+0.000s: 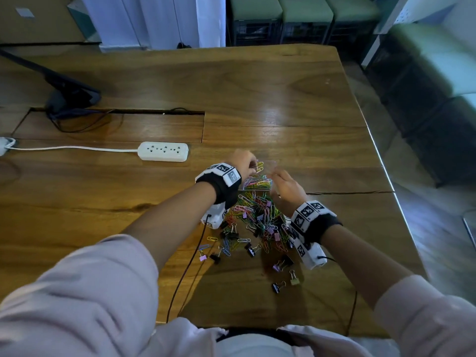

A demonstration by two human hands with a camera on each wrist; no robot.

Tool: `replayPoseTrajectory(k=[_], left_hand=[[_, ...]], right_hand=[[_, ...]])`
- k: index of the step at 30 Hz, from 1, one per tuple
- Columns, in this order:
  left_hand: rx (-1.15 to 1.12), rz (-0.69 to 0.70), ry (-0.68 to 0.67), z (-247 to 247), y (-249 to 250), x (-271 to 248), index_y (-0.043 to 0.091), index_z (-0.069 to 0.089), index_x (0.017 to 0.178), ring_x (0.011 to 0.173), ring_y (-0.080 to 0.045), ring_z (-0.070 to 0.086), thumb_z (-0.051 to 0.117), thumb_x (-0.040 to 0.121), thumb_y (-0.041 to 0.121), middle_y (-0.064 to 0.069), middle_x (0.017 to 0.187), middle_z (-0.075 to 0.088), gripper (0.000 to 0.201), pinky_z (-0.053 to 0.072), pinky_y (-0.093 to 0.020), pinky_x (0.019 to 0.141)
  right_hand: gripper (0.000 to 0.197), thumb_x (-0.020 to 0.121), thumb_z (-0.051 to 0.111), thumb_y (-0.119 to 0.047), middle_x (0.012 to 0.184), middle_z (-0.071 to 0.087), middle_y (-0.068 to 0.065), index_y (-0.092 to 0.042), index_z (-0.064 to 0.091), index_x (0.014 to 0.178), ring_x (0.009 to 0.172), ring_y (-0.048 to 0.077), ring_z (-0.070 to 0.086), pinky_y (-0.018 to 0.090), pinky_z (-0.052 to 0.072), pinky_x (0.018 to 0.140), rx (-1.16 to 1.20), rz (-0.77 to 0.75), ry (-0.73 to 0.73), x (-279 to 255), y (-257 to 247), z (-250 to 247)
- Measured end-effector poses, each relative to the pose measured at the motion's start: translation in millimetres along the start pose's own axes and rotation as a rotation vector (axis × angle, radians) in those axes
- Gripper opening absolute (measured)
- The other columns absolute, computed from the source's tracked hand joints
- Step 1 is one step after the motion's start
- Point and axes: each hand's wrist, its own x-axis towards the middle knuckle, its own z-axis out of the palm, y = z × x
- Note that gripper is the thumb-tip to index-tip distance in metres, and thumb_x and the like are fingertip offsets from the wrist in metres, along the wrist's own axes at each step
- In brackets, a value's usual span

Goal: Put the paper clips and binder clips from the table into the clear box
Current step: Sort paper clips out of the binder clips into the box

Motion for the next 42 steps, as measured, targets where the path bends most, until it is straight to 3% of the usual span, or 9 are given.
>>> replayPoseTrajectory(k=[4, 8, 17, 22, 24, 28, 33, 36, 42], left_hand=[[-0.14, -0.087, 0.02, 2.4, -1.2, 6.7, 0.006, 0.07, 0.107, 0.098, -0.02, 0.064, 0.07, 0.083, 0.015, -0.007, 0.109, 0.07, 0.026, 0.048, -0.024, 0.08], [-0.167, -0.109, 0.022, 6.5, -2.5, 6.2, 0.006, 0.068, 0.111, 0.104, -0.019, 0.064, 0.068, 0.084, 0.01, -0.008, 0.116, 0.068, 0.027, 0.048, -0.025, 0.088], [-0.142, -0.07, -0.02, 10.1, -4.5, -1.3, 0.012, 0.064, 0.119, 0.109, -0.015, 0.062, 0.052, 0.094, 0.006, -0.002, 0.12, 0.066, 0.03, 0.04, -0.019, 0.09], [-0.174, 0.044, -0.081, 8.6, 0.5, -22.0, 0.012, 0.054, 0.131, 0.111, -0.023, 0.06, 0.047, 0.093, -0.003, -0.01, 0.124, 0.063, 0.042, 0.047, -0.025, 0.09], [-0.159, 0.093, -0.013, 9.4, -2.2, -36.8, 0.012, 0.053, 0.13, 0.1, -0.023, 0.058, 0.047, 0.093, -0.002, -0.01, 0.118, 0.061, 0.041, 0.047, -0.026, 0.089], [-0.091, 0.158, 0.002, 14.8, -23.8, -66.9, 0.017, 0.058, 0.122, 0.108, -0.015, 0.051, 0.05, 0.092, 0.005, -0.003, 0.118, 0.057, 0.033, 0.042, -0.026, 0.098], [0.055, 0.199, -0.251, 32.0, -43.6, -108.9, 0.021, 0.057, 0.117, 0.099, -0.005, 0.042, 0.055, 0.092, 0.02, 0.003, 0.114, 0.054, 0.025, 0.044, -0.025, 0.094], [0.193, 0.147, -0.368, 46.5, -48.5, -126.8, 0.023, 0.056, 0.111, 0.103, -0.01, 0.046, 0.058, 0.09, 0.032, 0.003, 0.11, 0.052, 0.024, 0.044, -0.026, 0.087], [0.436, -0.018, -0.259, 70.0, -47.8, -148.0, 0.014, 0.054, 0.103, 0.101, -0.018, 0.053, 0.043, 0.089, 0.061, -0.001, 0.105, 0.057, 0.05, 0.046, -0.029, 0.081]], right_hand=[[0.061, 0.091, 0.046, -0.001, 0.151, 0.029, 0.004, -0.014, 0.025, 0.146, 0.129, 0.022, 0.044, 0.039, 0.044, 0.101, 0.006, -0.007, -0.048, -6.7, 2.1, 1.1], [0.059, 0.091, 0.045, 0.0, 0.154, 0.022, 0.0, -0.014, 0.029, 0.145, 0.114, 0.028, 0.058, 0.039, 0.051, 0.085, -0.027, -0.039, 0.0, -7.1, 5.9, 5.5], [0.056, 0.089, 0.041, 0.002, 0.153, 0.023, 0.001, -0.012, 0.033, 0.143, 0.109, 0.032, 0.06, 0.042, 0.053, 0.081, -0.021, -0.072, 0.014, -9.0, 7.3, 5.3], [0.061, 0.088, 0.044, 0.007, 0.154, 0.018, 0.01, -0.007, 0.026, 0.145, 0.134, 0.026, 0.037, 0.032, 0.039, 0.105, -0.041, -0.105, -0.024, -14.2, 5.4, -3.2], [0.065, 0.081, 0.051, 0.013, 0.15, 0.025, 0.02, -0.001, 0.033, 0.141, 0.134, 0.031, 0.037, 0.03, 0.037, 0.102, 0.001, -0.157, 0.072, -19.3, 9.1, -1.9], [0.054, 0.079, 0.058, 0.009, 0.136, 0.044, 0.019, -0.001, 0.047, 0.131, 0.123, 0.029, 0.047, 0.029, 0.038, 0.105, 0.044, -0.138, 0.155, -35.6, 17.2, 2.2], [0.028, 0.087, 0.055, -0.009, 0.111, 0.06, -0.002, -0.016, 0.062, 0.113, 0.084, 0.004, 0.051, 0.012, 0.043, 0.077, 0.004, -0.053, -0.097, -68.7, 15.2, 0.5], [0.019, 0.09, 0.051, -0.013, 0.099, 0.065, -0.007, -0.02, 0.066, 0.099, 0.079, 0.003, 0.055, 0.015, 0.05, 0.08, -0.057, -0.004, -0.262, -84.7, 8.8, 7.9], [0.024, 0.084, 0.061, -0.044, 0.086, 0.062, -0.006, -0.021, 0.062, 0.088, 0.078, 0.01, 0.06, 0.025, 0.055, 0.07, -0.156, 0.265, -0.321, -102.0, 2.2, 30.8]])
